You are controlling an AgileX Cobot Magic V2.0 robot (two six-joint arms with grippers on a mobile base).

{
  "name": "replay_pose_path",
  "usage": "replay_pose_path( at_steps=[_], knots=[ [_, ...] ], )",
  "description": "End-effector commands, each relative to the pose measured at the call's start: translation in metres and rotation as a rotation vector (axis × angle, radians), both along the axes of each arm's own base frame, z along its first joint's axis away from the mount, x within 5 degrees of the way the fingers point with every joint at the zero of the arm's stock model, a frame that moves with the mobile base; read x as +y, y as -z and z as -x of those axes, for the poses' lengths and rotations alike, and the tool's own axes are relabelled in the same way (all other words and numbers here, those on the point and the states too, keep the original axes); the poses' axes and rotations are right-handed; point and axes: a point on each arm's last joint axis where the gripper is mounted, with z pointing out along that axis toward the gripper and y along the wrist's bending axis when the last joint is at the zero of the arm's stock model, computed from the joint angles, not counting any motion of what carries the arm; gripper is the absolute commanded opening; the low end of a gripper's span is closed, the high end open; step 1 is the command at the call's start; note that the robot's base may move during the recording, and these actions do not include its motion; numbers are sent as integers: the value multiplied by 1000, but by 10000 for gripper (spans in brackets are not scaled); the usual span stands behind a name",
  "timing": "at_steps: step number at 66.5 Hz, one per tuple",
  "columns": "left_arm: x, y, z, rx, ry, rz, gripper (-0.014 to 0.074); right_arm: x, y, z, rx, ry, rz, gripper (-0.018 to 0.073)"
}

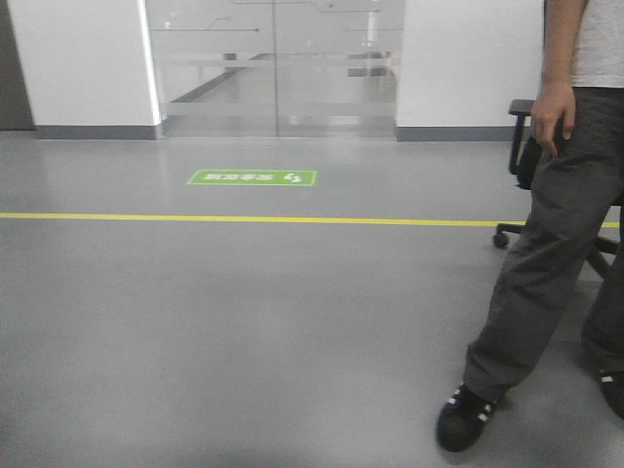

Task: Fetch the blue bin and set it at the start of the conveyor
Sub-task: 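Carry the teal bin with both grippers to the red-framed conveyor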

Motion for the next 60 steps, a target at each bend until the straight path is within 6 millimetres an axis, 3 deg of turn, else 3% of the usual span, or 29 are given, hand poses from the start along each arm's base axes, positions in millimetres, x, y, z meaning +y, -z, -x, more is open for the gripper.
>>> replay_pose_path(
  at_steps=[1,60],
  knots=[
    [-2,-17,7,-89,27,93,-111,-1,-6,2,-49,-10,19,-151],
    [0,-17,6,-104,14,58,-111,-1,-7,2,-53,-9,18,-151]
  ],
)
